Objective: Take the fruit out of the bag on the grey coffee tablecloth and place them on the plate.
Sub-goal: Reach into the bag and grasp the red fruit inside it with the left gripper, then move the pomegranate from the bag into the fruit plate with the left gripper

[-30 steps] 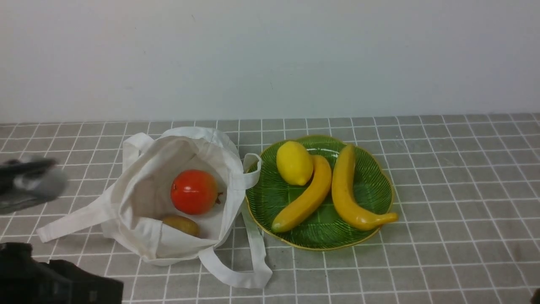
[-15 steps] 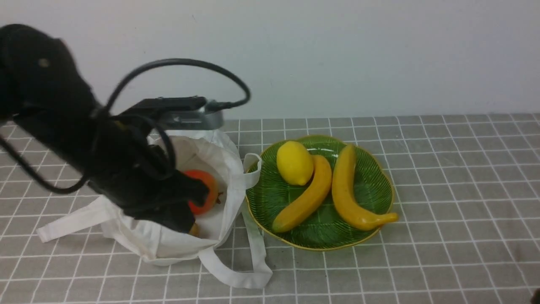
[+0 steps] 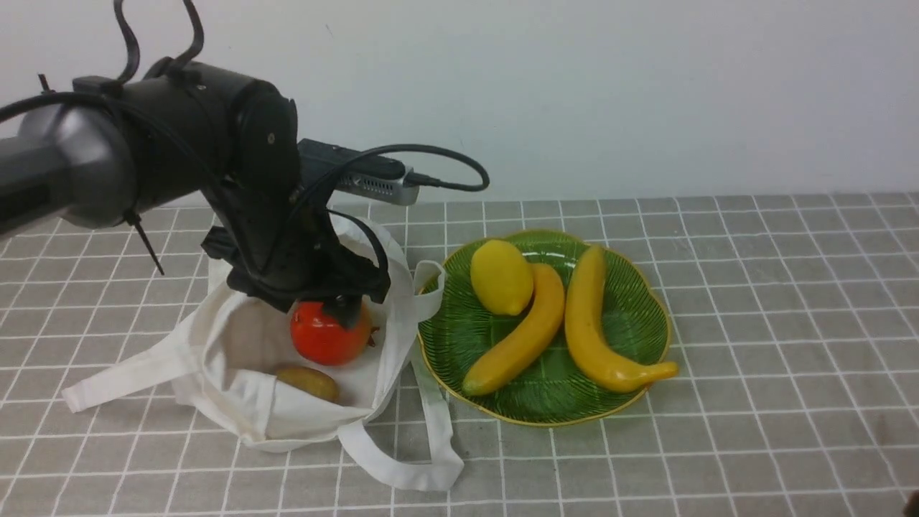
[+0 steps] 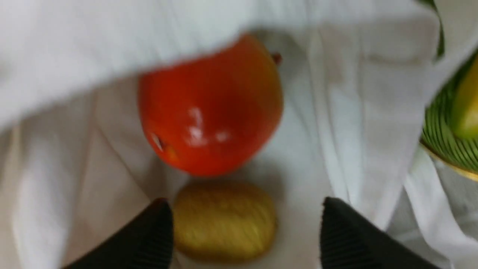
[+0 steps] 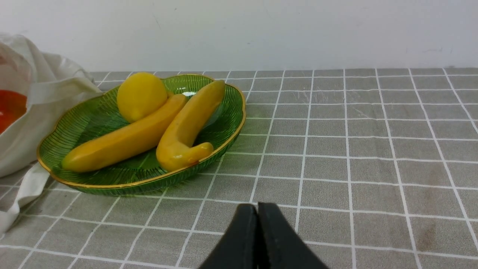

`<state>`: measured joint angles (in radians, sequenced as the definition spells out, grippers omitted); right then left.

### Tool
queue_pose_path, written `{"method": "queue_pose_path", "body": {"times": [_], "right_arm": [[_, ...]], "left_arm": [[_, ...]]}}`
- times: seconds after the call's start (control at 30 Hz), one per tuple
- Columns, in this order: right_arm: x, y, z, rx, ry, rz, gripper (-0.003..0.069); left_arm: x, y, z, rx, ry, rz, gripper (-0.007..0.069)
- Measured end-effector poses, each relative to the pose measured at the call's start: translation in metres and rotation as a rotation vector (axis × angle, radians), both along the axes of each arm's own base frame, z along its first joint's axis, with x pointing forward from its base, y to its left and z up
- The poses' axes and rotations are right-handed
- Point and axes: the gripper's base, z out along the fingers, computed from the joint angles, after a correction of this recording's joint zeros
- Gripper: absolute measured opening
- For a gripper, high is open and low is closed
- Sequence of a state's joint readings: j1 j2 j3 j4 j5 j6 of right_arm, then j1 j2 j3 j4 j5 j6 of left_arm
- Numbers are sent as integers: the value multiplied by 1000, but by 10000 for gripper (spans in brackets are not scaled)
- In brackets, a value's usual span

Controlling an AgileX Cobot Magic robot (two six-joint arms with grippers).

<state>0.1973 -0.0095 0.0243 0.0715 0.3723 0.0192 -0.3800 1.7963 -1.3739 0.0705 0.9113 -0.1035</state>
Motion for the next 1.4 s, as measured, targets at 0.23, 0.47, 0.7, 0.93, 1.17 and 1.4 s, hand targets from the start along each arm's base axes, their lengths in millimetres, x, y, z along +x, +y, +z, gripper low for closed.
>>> {"method": "queue_pose_path", "body": {"times": [0.23, 0.47, 0.7, 0.93, 1.17, 1.4], "right_arm": [[0, 0, 0, 0, 0, 0, -15], [0, 0, 0, 0, 0, 0, -15], [0, 0, 0, 0, 0, 0, -15], [0, 0, 0, 0, 0, 0, -15], [0, 0, 0, 0, 0, 0, -15], [0, 0, 0, 0, 0, 0, -15]], "left_arm": [[15, -5, -28, 12, -10, -12, 666], [27, -5, -61, 91, -1, -54, 652], [32, -5, -64, 110, -24, -73, 601], [27, -3, -61, 135, 30, -64, 601], [-1, 5, -28, 157, 146, -20, 601], [-33, 3, 26, 122, 121, -30, 601]]}}
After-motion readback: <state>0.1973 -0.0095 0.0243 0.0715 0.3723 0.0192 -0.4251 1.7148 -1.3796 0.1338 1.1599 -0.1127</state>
